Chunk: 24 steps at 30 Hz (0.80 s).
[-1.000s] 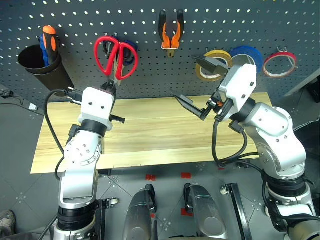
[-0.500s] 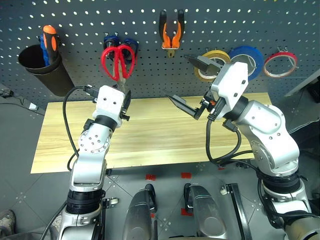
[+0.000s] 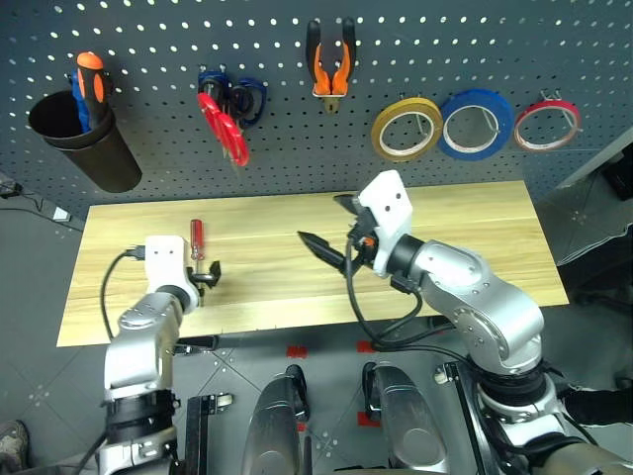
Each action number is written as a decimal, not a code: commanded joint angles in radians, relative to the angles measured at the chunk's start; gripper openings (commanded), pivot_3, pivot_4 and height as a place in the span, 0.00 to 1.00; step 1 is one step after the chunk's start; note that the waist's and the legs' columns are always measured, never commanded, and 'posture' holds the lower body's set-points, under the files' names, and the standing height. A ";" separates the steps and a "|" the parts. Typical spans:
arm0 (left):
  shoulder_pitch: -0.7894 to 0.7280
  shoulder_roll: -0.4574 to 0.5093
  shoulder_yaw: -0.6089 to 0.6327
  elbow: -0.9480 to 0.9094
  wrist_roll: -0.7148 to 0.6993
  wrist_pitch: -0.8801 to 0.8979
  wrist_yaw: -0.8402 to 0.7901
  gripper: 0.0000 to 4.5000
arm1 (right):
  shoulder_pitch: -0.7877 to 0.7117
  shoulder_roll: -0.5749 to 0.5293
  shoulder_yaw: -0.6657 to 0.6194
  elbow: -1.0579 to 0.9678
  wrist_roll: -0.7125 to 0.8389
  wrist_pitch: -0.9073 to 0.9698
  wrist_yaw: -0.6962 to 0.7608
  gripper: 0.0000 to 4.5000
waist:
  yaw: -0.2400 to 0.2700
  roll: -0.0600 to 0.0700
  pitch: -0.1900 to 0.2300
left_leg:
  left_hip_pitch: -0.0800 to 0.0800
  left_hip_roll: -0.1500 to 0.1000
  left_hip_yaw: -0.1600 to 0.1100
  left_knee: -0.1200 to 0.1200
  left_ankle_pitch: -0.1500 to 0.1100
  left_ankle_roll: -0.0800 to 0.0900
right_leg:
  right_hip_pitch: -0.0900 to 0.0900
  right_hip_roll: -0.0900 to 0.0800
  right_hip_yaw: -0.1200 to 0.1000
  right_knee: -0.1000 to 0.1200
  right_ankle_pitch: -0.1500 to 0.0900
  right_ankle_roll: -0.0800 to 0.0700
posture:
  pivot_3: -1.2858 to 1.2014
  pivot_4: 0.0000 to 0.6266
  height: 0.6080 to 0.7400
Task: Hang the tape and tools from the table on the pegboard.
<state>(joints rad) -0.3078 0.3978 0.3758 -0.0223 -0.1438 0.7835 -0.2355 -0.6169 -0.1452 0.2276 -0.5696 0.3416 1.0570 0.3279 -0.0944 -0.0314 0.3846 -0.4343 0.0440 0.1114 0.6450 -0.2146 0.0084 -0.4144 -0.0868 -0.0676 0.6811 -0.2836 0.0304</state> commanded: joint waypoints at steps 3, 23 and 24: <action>-0.083 0.113 0.012 0.174 -0.030 0.016 -0.060 0.89 | -0.103 0.031 -0.008 -0.022 0.038 0.126 -0.022 1.00 | 0.007 -0.001 0.003 | 0.000 -0.001 0.001 -0.001 0.000 0.000 | -0.001 -0.001 0.000 -0.001 0.000 0.000 | 0.43 0.71 1.00; -0.388 0.193 -0.149 0.751 0.010 -0.128 -0.173 0.76 | -0.212 0.018 0.033 0.008 0.053 0.154 -0.011 1.00 | 0.001 -0.007 0.039 | -0.002 0.001 0.007 -0.003 0.000 0.000 | -0.008 -0.001 0.001 0.000 -0.002 -0.003 | 0.42 0.79 1.00; -0.381 0.192 -0.155 0.746 0.009 -0.124 -0.183 0.69 | -0.214 0.013 0.033 0.007 0.055 0.154 -0.008 1.00 | 0.000 -0.007 0.039 | -0.002 0.001 0.007 -0.003 0.000 0.000 | -0.008 -0.001 0.001 0.000 -0.002 -0.003 | 0.42 0.78 1.00</action>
<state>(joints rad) -0.7219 0.5887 0.2387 0.7023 -0.1372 0.6420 -0.4049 -0.8113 -0.1349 0.2659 -0.5272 0.3769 1.2132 0.3065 -0.0940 -0.0379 0.4231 -0.4363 0.0447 0.1186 0.6416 -0.2148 0.0085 -0.4222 -0.0882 -0.0671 0.6808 -0.2852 0.0279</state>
